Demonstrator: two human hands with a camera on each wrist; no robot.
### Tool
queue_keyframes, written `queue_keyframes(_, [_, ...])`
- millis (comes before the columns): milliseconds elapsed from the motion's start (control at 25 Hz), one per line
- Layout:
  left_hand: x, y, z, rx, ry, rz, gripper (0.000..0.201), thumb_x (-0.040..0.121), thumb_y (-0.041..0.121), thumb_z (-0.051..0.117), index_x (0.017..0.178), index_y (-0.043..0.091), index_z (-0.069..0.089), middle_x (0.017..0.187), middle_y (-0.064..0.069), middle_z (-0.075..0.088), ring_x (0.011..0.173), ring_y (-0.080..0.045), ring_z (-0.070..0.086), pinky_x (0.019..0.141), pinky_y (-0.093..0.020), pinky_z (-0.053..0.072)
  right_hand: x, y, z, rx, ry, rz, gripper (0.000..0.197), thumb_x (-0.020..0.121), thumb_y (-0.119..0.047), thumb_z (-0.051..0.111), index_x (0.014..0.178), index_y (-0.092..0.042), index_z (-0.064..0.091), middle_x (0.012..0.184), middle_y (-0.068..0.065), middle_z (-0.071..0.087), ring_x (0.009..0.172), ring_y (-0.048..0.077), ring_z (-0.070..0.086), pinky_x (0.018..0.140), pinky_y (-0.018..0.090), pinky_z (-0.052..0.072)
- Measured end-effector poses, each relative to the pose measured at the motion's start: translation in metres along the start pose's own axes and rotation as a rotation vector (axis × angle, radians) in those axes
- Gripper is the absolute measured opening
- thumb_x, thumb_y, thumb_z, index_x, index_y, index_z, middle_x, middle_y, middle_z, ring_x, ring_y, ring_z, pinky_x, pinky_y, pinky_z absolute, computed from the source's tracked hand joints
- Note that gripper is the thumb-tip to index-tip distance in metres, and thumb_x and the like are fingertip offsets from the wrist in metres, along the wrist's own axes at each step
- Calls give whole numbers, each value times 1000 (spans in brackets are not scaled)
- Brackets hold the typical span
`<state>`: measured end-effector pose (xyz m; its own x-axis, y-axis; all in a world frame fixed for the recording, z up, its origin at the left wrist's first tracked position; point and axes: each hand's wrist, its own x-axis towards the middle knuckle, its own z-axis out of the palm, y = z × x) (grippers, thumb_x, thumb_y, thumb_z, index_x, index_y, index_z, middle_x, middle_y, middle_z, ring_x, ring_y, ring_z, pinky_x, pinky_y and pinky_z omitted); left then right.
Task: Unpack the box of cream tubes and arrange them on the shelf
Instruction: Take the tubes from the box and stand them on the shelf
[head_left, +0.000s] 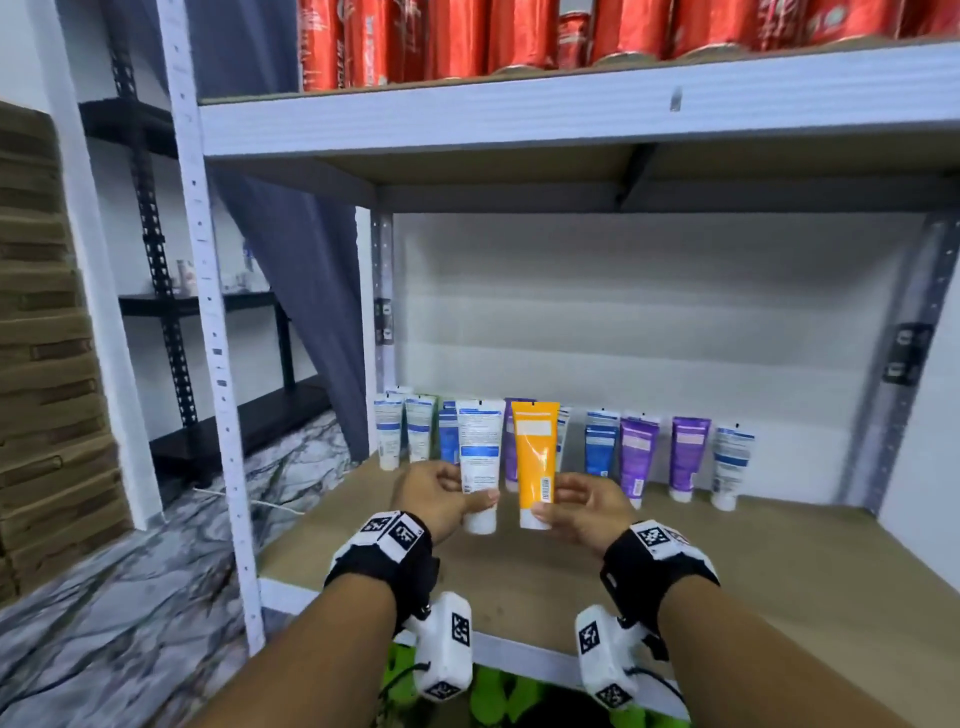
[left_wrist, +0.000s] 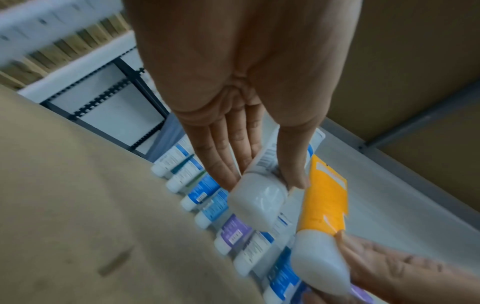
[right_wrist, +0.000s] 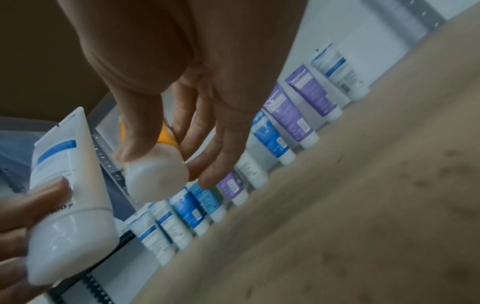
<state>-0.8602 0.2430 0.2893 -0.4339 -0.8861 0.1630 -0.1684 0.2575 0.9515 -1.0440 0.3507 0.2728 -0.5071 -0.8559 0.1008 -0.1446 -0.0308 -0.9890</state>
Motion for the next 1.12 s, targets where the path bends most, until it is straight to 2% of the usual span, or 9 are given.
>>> queue_keyframes(120, [12, 6, 42, 86, -89, 21, 40, 48, 32, 93, 78, 19, 69, 78, 1, 74, 78, -17, 72, 77, -42, 59, -1, 5, -38, -133, 66, 14, 37, 67, 2, 83, 91, -16, 61, 91, 6, 66, 88, 23, 65, 81, 46, 58])
queue_keyframes(200, [17, 12, 74, 194, -147, 65, 35, 56, 33, 90, 78, 23, 65, 82, 8, 72, 78, -10, 69, 76, -30, 57, -1, 10, -67, -185, 95, 42, 39, 67, 7, 82, 95, -9, 59, 90, 10, 66, 84, 22, 66, 74, 39, 60])
queue_keyframes(280, [22, 19, 104, 283, -202, 108, 34, 65, 30, 87, 89, 27, 64, 92, 9, 71, 83, -8, 65, 76, -24, 52, 2, 16, -96, -274, 112, 63, 41, 64, 5, 83, 97, -6, 62, 84, 7, 70, 81, 22, 69, 77, 41, 60])
queue_keyframes(400, [38, 25, 151, 356, -296, 119, 47, 66, 33, 85, 108, 26, 65, 107, 10, 70, 93, -8, 65, 85, -25, 51, 9, 30, -142, -448, 130, 131, 41, 56, -5, 89, 89, -13, 64, 75, -3, 70, 78, 16, 69, 81, 42, 59])
queue_keyframes(560, [60, 24, 211, 415, -364, 120, 50, 66, 34, 85, 111, 22, 66, 108, 6, 70, 100, -15, 67, 88, -29, 52, 23, 55, -191, -613, 178, 254, 52, 45, -20, 91, 88, -17, 63, 87, 0, 74, 83, 17, 71, 81, 43, 59])
queue_keyframes(680, [70, 21, 250, 465, -380, 107, 51, 61, 36, 88, 105, 18, 68, 103, 3, 71, 97, -17, 68, 83, -29, 54, 37, 65, -218, -719, 222, 322, 54, 42, -26, 92, 87, -18, 63, 91, 1, 72, 83, 17, 70, 82, 40, 58])
queue_keyframes(800, [79, 16, 279, 502, -353, 100, 57, 55, 38, 90, 102, 17, 68, 101, 1, 71, 93, -17, 68, 79, -28, 55, 44, 64, -231, -795, 270, 379, 62, 46, -26, 93, 101, -19, 64, 101, 2, 70, 92, 18, 68, 86, 36, 56])
queue_keyframes(960, [93, 15, 309, 505, -360, 99, 42, 62, 30, 88, 96, 17, 68, 91, 5, 70, 71, -5, 65, 56, -15, 53, 55, 61, -246, -820, 328, 406, 58, 47, -26, 93, 95, -22, 61, 104, 3, 70, 86, 17, 66, 74, 28, 52])
queue_keyframes(1120, [102, 17, 329, 604, -324, 104, 45, 65, 25, 86, 103, 12, 67, 105, -2, 71, 96, -19, 68, 80, -29, 55, 69, 52, -247, -935, 317, 448, 66, 59, -28, 90, 115, -15, 57, 117, 6, 64, 105, 22, 63, 79, 27, 46])
